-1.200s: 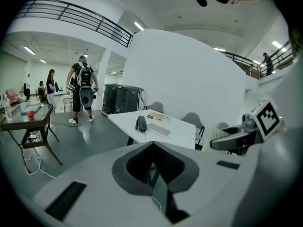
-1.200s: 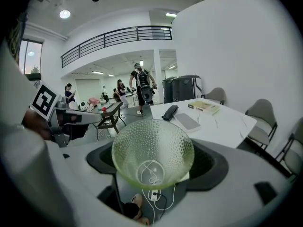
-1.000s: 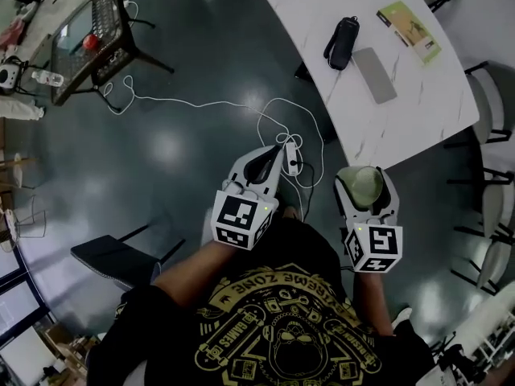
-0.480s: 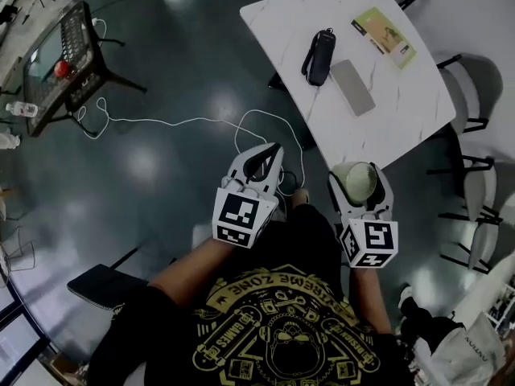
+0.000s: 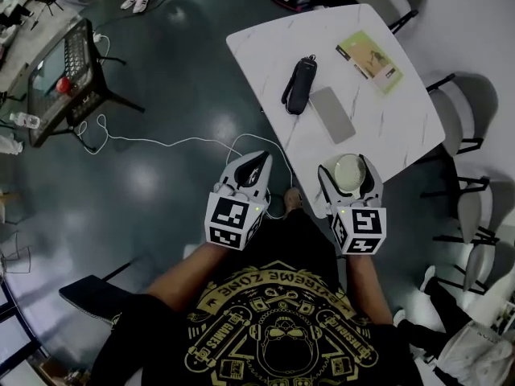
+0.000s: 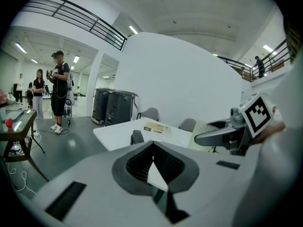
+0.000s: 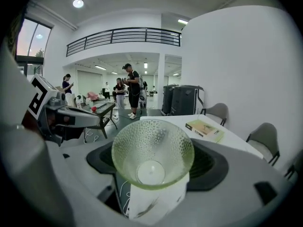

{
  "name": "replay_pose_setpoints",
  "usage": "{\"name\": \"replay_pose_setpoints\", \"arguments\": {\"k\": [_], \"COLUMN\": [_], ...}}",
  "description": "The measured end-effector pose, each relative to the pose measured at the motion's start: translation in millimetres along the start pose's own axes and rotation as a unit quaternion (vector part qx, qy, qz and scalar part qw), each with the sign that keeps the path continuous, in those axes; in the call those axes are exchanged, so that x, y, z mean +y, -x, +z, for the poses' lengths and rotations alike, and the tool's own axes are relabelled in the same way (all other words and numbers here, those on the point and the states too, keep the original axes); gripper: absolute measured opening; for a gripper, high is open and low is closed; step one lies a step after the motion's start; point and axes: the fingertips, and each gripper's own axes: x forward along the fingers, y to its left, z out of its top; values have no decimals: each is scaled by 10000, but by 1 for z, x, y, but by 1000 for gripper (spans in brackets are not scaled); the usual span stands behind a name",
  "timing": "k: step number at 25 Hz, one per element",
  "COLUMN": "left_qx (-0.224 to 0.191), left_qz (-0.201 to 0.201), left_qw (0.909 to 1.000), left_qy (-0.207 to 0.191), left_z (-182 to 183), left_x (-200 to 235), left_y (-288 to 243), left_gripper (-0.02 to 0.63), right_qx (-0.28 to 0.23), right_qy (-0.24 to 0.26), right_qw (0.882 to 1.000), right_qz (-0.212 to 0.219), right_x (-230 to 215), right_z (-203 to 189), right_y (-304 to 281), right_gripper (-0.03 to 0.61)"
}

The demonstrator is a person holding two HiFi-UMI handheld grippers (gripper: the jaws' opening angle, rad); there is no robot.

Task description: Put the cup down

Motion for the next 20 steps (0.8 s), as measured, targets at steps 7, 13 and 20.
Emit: {"name": "replay_pose_setpoints", "arguments": {"k": [7,13,20], "left_qx": [33,265,474], "left_qz": [223,345,594], "left_qw": [9997,9990,9971], "left_qy": [-42,-44,13], "left_z": [15,8,-5], "left_x": [-17,-37,-38], "left_y": [-51,-93,-117], "left_gripper": [6,6,6], "right_qx": [-24,77,29], "right_qy": [155,271,440], "right_qw": [9994,9981,9963], "right_qz": [314,539,734], "right_x": [-46,-80,-92], "right_z": [6,-5,-17], "right_y": [-39,-65,-96], "right_gripper": [402,402,402]}}
